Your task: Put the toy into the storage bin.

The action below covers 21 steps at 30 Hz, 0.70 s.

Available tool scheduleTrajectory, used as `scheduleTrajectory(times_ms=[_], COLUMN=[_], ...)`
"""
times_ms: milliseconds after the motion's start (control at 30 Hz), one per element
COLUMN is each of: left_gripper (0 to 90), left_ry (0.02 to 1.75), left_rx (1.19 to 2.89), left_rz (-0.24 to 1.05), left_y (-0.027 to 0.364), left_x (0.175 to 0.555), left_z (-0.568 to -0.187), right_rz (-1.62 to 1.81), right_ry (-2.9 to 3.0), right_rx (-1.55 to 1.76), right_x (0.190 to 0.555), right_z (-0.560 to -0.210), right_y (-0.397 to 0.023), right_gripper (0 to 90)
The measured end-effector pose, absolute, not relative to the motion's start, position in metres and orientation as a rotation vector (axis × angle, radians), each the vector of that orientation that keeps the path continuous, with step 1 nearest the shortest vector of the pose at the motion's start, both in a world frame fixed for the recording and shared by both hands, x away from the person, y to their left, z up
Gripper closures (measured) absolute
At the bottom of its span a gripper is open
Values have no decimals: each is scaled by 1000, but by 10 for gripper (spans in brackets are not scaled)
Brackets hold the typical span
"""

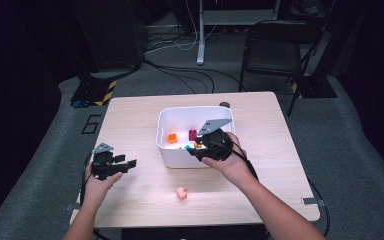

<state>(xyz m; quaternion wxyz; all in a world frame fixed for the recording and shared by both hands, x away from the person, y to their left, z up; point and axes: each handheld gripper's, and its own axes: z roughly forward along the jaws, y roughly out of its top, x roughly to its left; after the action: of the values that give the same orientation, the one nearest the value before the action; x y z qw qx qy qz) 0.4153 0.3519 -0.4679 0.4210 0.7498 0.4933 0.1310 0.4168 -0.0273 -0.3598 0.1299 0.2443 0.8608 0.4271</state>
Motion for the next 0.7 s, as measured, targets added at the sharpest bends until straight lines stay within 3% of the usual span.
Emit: scheduleTrajectory(times_ms=[700], left_gripper=[358], left_ry=[1250], left_rx=[1862], left_rz=[330], left_y=[355], left_x=[413], left_z=[-467], right_rz=[1227], right_ry=[2548], right_rx=[673], right_x=[388], right_z=[-416], right_y=[-15], right_gripper=[534])
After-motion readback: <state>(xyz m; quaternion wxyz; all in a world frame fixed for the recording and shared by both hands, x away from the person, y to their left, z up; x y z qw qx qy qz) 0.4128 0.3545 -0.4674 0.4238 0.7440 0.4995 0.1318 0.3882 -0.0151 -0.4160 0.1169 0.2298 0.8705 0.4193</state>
